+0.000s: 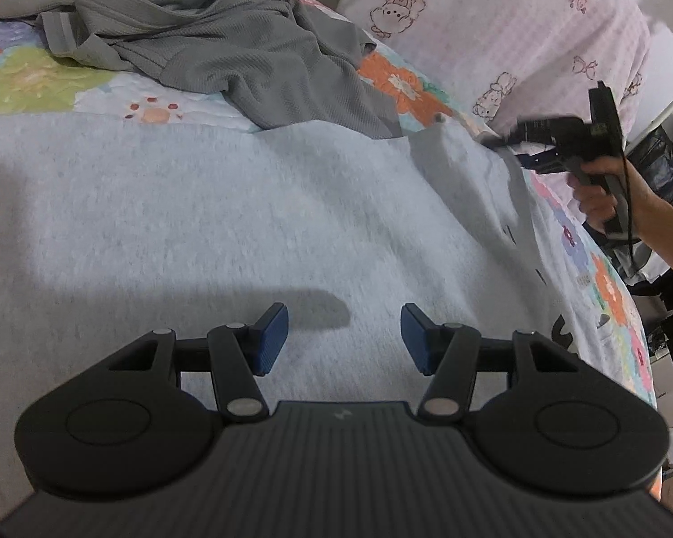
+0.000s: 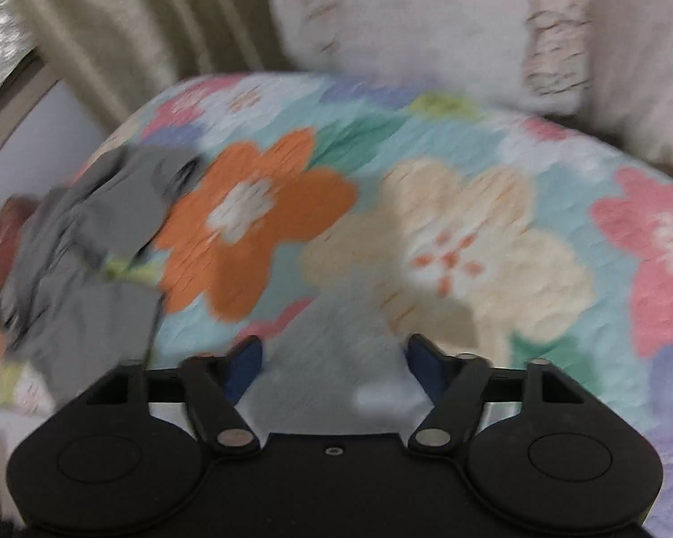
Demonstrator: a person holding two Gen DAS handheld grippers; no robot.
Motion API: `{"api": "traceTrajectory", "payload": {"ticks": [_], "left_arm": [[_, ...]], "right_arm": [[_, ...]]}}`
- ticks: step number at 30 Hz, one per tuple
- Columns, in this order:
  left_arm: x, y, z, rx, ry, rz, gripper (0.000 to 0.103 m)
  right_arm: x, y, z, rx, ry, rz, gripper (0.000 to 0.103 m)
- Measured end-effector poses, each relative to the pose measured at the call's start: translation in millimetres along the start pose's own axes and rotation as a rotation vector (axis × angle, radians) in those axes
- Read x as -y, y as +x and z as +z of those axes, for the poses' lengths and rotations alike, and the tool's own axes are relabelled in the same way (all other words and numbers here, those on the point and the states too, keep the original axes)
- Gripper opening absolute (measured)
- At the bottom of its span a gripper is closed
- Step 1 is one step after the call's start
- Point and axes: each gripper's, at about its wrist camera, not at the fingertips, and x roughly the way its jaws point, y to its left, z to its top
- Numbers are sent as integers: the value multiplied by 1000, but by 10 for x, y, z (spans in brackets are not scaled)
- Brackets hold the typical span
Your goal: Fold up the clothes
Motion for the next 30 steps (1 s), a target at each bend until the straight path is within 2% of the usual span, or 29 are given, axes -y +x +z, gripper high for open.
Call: {"api": "traceTrajectory", "payload": {"ticks": [1, 4, 7, 10, 12, 13, 15, 17, 18, 19, 21, 24, 26, 29, 30], "left_arm": [[1, 6, 6, -1, 2, 2, 55], [27, 6, 31, 18, 7, 12, 55], [94, 19, 36, 31, 18, 6, 55], [210, 46, 5, 45, 49, 4, 55], [298, 78, -23, 48, 80, -2, 55], [342, 97, -30, 42, 95, -6, 55], [426, 127, -35, 31, 128, -18, 55], [501, 145, 47, 33, 134, -40, 55], [539, 155, 90, 34, 136, -51, 55], [576, 164, 133, 36, 138, -62, 55], [686, 211, 302, 55, 171, -87, 56], [952, 419, 587, 39, 299, -91, 61], [1166, 584, 670, 19, 433, -94, 67], [1379, 862, 674, -23, 575, -131, 69], [1427, 960, 671, -39, 607, -146, 69]], "right_arm": [[-65, -93, -138, 9, -43, 12, 17], [-259, -371, -552, 36, -173, 48, 16], [-373, -812, -1217, 103, -272, 117, 15], [-403, -981, -1861, 10, -335, 150, 15], [-422, -978, -2189, -77, -392, 136, 15], [-420, -996, -2303, -93, -416, 123, 15], [-343, -1127, -2330, -49, -364, 134, 16], [-227, -1270, -2228, 23, -241, 186, 19], [-181, -1320, -2170, 54, -182, 215, 29], [-142, -1360, -2113, 81, -125, 244, 43], [-127, -1366, -2045, 114, -68, 275, 57], [-154, -1216, -2031, 102, -25, 285, 57], [-194, -1092, -2089, 84, -13, 277, 57], [-283, -910, -2104, 64, -39, 242, 57], [-315, -850, -2089, 58, -57, 223, 47]]}}
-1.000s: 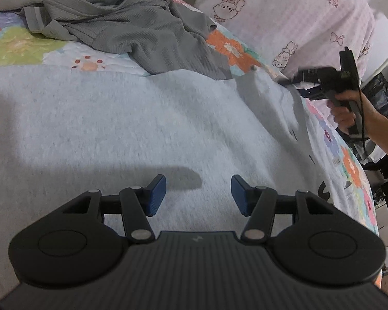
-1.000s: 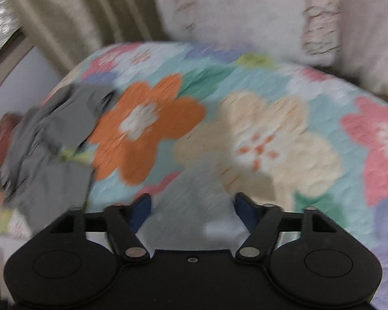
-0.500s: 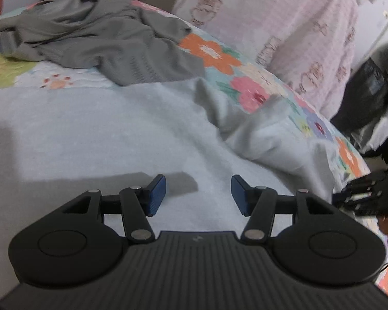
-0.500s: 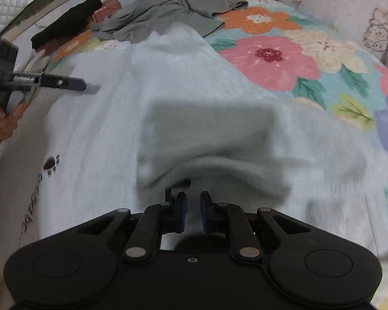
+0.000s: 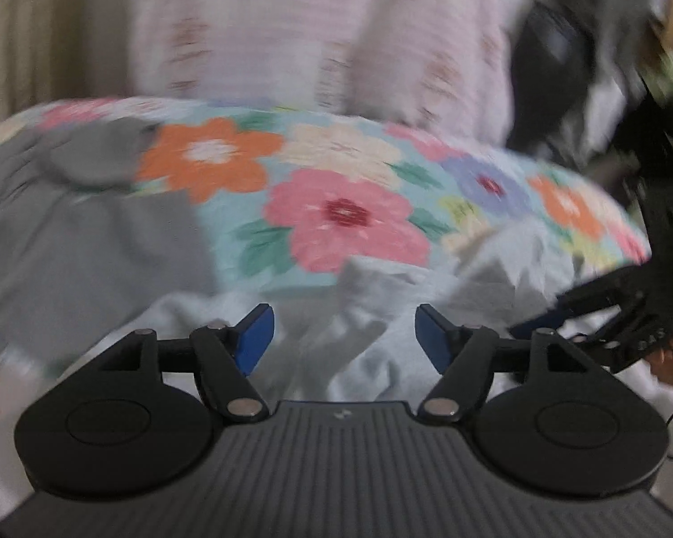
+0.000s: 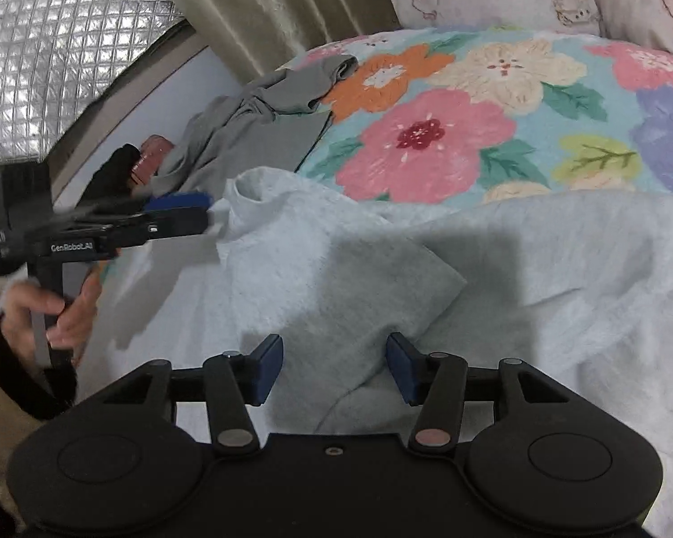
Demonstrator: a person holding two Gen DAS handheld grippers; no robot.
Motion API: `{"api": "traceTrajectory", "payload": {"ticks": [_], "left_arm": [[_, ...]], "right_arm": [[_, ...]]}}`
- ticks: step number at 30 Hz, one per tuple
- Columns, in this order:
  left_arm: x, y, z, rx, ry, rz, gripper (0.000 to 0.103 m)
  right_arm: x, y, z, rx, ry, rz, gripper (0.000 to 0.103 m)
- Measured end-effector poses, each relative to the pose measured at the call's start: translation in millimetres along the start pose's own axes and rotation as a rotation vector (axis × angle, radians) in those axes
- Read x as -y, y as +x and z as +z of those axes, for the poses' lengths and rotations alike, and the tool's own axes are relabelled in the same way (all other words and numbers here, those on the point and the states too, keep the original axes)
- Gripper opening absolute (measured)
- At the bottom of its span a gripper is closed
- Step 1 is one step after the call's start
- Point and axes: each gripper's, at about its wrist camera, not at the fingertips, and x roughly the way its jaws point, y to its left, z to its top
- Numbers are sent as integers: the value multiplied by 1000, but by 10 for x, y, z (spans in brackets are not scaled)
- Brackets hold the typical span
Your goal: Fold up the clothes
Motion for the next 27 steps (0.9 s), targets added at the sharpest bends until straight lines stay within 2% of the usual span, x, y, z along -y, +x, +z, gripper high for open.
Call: {"api": "traceTrajectory", "payload": {"ticks": [1, 2, 3, 5, 8, 11, 12, 13, 14, 15, 18, 19, 20, 22, 26, 27], "left_arm": [[-19, 83, 35, -16, -3, -10, 57], [-45, 163, 72, -33, -12, -20, 11], [-72, 243, 109, -49, -20, -29, 3], [-124, 402, 183, -82, -37, -47, 3], [-260, 338, 503, 17, -75, 7, 3], [-550, 341, 810, 132, -214, 103, 6], [-661, 351, 906, 173, -270, 134, 8], [-738, 399, 949, 185, -298, 161, 9], [-811, 452, 984, 192, -322, 187, 9], [-884, 506, 1019, 199, -347, 212, 10], [-940, 556, 985, 166, -342, 219, 16], [-942, 545, 941, 164, -334, 210, 22], [-939, 553, 897, 158, -330, 208, 33], [-965, 555, 795, 122, -338, 197, 41], [-1031, 629, 639, 52, -355, 160, 41], [-1053, 655, 604, 39, -360, 158, 41]], "right_arm": [[-17, 66, 13, -8, -18, -18, 25], [-34, 118, 58, -20, -50, -45, 15], [-50, 119, 128, -18, -83, -61, 6], [-80, 79, 278, 4, -143, -81, 4], [-181, -62, 639, 107, -254, -172, 3], [-241, -211, 1084, 280, -328, -315, 5], [-220, -232, 1199, 319, -328, -379, 11], [-186, -248, 1305, 350, -322, -447, 22], [-124, -259, 1370, 362, -300, -505, 29], [-27, -281, 1385, 363, -251, -540, 41], [363, -405, 1184, 352, -86, -479, 45], [494, -431, 1077, 326, -50, -481, 46], [617, -460, 962, 300, -25, -497, 46], [861, -521, 750, 255, 28, -514, 46], [1138, -699, 487, 253, 76, -412, 48], [1176, -741, 452, 256, 72, -379, 52]]}}
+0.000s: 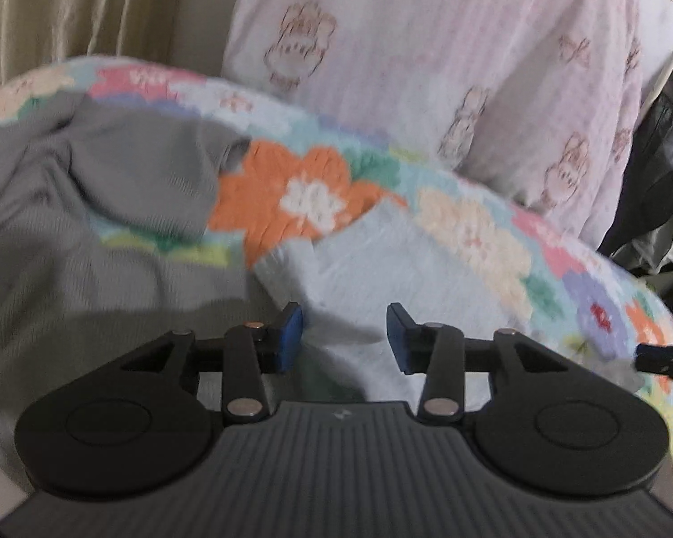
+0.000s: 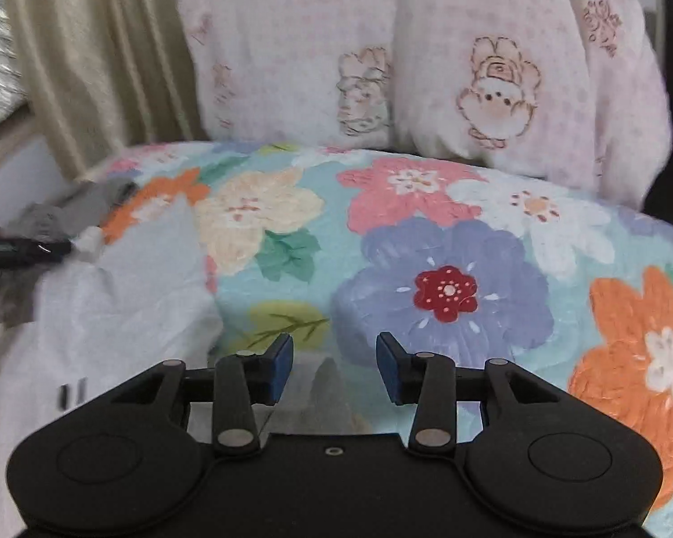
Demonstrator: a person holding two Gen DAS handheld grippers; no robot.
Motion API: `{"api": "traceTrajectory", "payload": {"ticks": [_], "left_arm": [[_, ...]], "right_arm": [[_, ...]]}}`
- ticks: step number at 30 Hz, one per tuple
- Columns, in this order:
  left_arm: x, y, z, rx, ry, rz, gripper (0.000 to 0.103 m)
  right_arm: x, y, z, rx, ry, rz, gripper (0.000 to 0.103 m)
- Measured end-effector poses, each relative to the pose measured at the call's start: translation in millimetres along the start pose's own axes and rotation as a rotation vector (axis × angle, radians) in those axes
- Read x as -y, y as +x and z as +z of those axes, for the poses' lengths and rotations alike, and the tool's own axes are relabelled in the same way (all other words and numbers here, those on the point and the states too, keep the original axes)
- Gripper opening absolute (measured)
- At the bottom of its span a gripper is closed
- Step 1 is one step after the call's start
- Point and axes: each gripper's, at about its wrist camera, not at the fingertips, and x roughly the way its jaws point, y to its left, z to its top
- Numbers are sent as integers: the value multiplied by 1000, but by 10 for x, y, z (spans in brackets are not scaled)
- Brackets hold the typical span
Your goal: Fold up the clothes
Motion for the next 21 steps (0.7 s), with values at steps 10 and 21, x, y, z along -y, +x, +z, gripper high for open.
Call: {"api": "traceTrajectory", "payload": {"ticks": [10, 21], "left_arm": [[-199, 211, 109, -103, -170, -125, 54], [-100, 339, 142, 18, -111, -164, 6]], "right_arm": [[-480, -80, -97, 37, -229, 197, 57], [-664, 1077, 497, -256, -140, 271, 5]]}}
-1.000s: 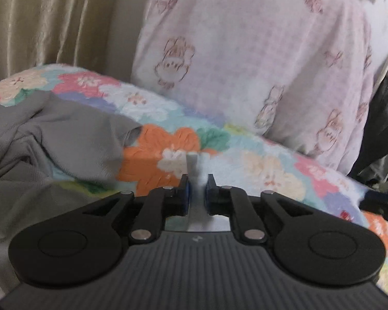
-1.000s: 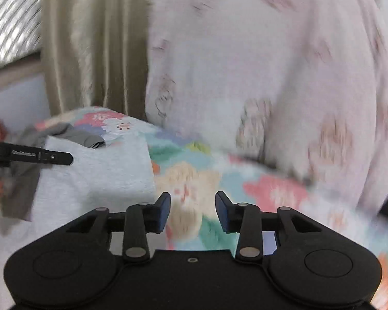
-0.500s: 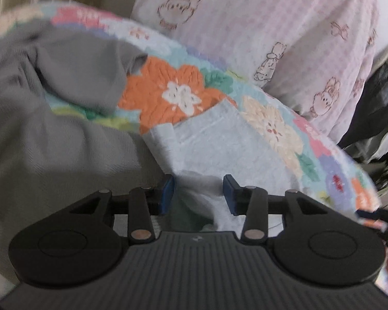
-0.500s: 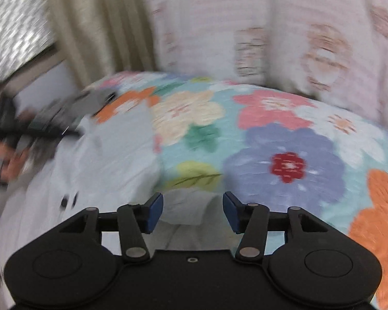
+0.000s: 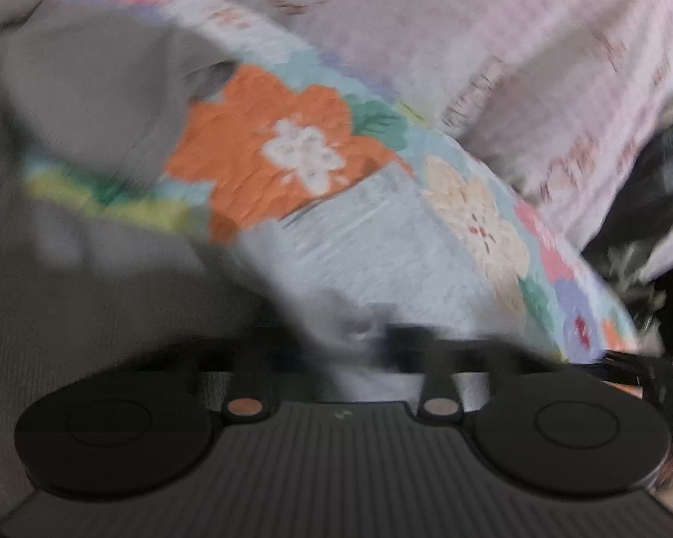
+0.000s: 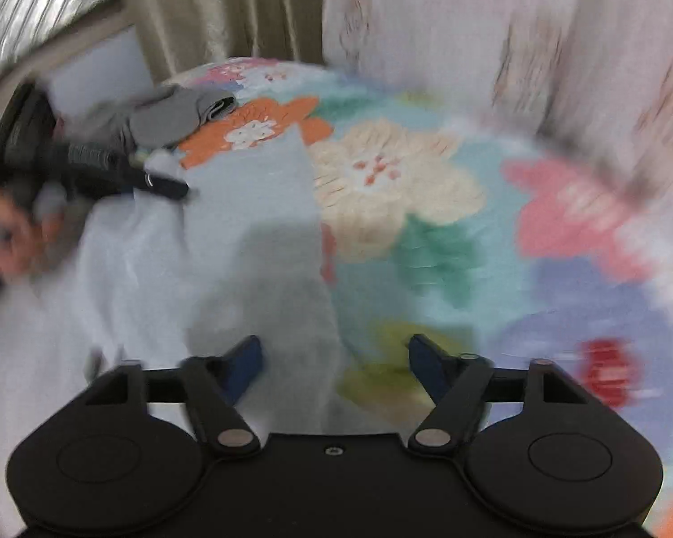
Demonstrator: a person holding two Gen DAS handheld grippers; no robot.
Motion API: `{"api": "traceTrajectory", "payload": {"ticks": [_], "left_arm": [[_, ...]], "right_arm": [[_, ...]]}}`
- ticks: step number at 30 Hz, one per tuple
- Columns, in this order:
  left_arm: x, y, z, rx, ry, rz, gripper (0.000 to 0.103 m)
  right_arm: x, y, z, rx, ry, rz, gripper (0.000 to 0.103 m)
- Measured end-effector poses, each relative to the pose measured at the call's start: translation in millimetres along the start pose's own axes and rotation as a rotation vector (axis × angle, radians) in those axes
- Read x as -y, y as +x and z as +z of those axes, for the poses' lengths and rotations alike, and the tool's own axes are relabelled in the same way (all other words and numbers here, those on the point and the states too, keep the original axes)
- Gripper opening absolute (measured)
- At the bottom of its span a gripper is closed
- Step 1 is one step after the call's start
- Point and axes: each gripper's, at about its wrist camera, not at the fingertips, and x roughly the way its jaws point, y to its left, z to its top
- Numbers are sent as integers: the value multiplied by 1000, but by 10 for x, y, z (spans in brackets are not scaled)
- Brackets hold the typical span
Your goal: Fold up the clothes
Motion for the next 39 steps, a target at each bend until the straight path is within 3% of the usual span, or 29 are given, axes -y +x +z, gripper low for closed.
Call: {"api": "traceTrajectory", "payload": {"ticks": [1, 3, 5, 8, 12, 14, 16, 17, 22, 29, 32, 35, 36, 38, 39], "left_arm": [[62, -68, 2, 51, 34, -15, 6], [187, -205, 5, 153, 102, -44, 6], [358, -335, -68, 266, 254, 69, 6], [410, -164, -105, 199, 333, 240, 13], [159, -20, -108, 47, 162, 258, 19], [18, -148, -135, 38, 75, 217, 28], [-29, -335, -194, 38, 81, 225, 35], [-49, -430, -225, 38, 87, 231, 36], [-66, -836, -411, 16, 131, 283, 41], [206, -982, -631, -39, 132, 173, 41], [368, -1041, -775, -58, 151, 165, 41], [465, -1154, -933, -71, 152, 157, 41], [480, -1202, -979, -75, 145, 161, 41], [504, -1325, -1075, -80, 134, 170, 41], [513, -1402, -1125, -79, 130, 177, 41]], "right_arm": [[5, 55, 74, 6, -7, 44, 5], [-145, 49, 151, 78, -166, -18, 4], [-145, -58, 240, 216, -184, -112, 4], [18, -162, 366, 364, -91, -272, 3], [63, -43, 429, 299, -45, -445, 7], [44, -106, 345, 285, 6, -457, 17], [7, -245, 156, 277, 50, -428, 39], [-17, -329, 22, 276, 67, -408, 42], [-54, -777, -729, 279, 202, -382, 43], [149, -1314, -1365, 204, 268, -390, 44], [148, -1517, -1637, 176, 266, -413, 48], [152, -1583, -1875, 210, 281, -363, 59], [208, -1543, -1916, 199, 307, -327, 59], [302, -1323, -1923, 127, 341, -326, 41], [263, -1228, -1904, 106, 299, -354, 10]]}}
